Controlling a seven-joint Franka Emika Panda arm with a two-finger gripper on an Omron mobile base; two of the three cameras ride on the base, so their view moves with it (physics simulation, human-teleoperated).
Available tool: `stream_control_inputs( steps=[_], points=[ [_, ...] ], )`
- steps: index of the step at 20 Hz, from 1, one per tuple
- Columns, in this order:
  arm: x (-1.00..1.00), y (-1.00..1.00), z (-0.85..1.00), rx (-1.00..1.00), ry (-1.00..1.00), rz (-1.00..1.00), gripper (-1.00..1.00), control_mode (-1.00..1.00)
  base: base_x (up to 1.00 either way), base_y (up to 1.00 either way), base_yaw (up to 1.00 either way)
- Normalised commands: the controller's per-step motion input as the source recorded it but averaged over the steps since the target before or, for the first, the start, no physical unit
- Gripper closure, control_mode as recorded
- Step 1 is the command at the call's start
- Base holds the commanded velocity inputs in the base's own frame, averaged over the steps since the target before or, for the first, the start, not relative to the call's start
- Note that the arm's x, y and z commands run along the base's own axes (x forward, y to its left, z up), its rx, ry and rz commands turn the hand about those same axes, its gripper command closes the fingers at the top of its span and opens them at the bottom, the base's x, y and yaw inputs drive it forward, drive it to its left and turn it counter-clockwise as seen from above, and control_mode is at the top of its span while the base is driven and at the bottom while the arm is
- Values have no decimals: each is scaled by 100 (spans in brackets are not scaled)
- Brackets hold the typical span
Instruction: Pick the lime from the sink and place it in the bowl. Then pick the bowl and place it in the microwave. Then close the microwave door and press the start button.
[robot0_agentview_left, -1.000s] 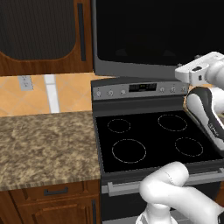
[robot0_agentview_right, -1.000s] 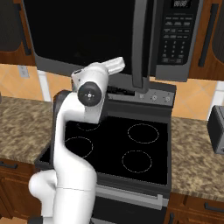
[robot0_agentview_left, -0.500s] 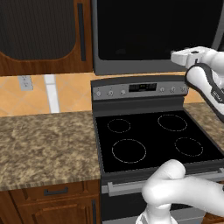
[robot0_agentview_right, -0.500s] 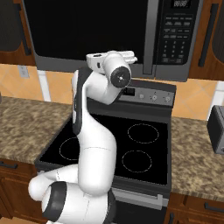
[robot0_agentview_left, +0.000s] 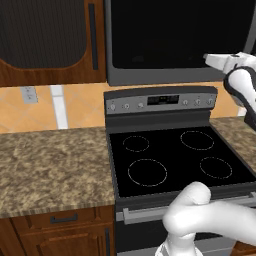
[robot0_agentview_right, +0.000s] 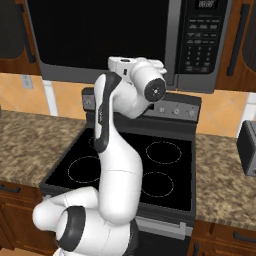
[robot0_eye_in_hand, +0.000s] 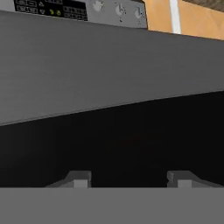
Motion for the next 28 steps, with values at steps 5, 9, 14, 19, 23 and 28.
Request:
stream_control_inputs(
  steps=[5, 9, 14, 19, 23, 28],
  points=[
    [-98, -39, 0, 3, -8, 2, -100, -100, 0, 0, 0],
    [-96, -78, 0, 2, -11, 12, -100, -100, 0, 0, 0],
    [-28, -91, -16, 0, -9, 23, -100, -100, 0, 0, 0],
    [-2, -49, -42, -1, -22, 22, -100, -100, 0, 0, 0],
    [-2, -10, -4, 6, 7, -7, -100, -100, 0, 0, 0],
    [-5, -4, 12, 28, 47, -11, -100, -100, 0, 0, 0]
  ],
)
